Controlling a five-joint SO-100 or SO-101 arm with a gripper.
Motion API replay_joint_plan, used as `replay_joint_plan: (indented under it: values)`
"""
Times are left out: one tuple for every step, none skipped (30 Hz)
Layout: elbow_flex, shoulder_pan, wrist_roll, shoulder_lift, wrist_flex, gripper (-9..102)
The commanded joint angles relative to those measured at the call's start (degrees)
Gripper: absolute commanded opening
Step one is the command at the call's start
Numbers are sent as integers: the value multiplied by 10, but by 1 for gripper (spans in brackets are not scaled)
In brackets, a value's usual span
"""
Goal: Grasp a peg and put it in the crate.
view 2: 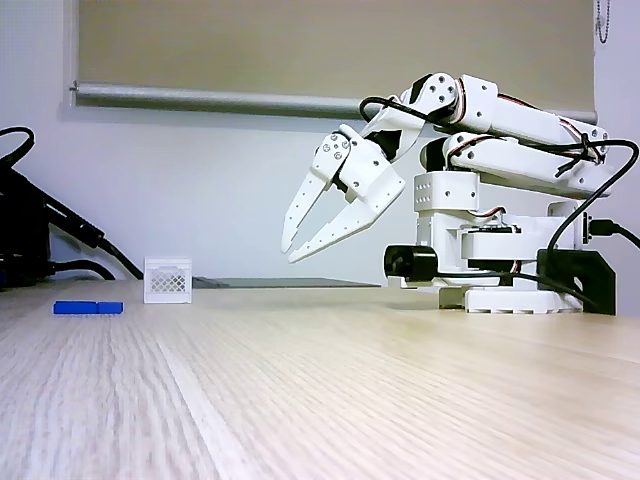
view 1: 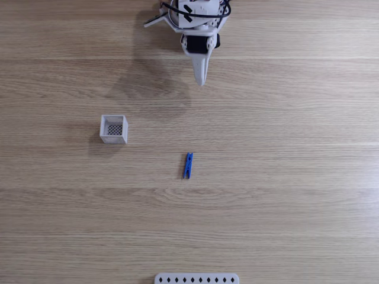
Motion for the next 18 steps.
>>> replay_joint_plan:
  values:
    - [-26, -3, -1, 8, 2, -1]
    - [-26, -3, -1, 8, 2, -1]
    - [-26, -3, 0, 8, 2, -1]
    - [-26, -3, 0, 8, 2, -1]
    - [-26, -3, 0, 8, 2, -1]
    - [-26, -3, 0, 8, 2, -1]
    - [-26, -3, -1, 8, 2, -1]
    - [-26, -3, -2, 8, 2, 0]
    - [-26, -4, -4, 8, 2, 0]
    - [-26, -4, -4, 8, 2, 0]
    - [-26, -4, -5, 8, 2, 0]
    - [-26, -4, -5, 8, 2, 0]
    - [-26, -4, -5, 8, 2, 0]
    - [-26, -4, -6, 8, 2, 0]
    - [-26, -4, -6, 8, 2, 0]
    - [-26, -4, -6, 7, 2, 0]
    - [-27, -4, -6, 6, 2, 0]
    - [-28, -4, -7, 5, 2, 0]
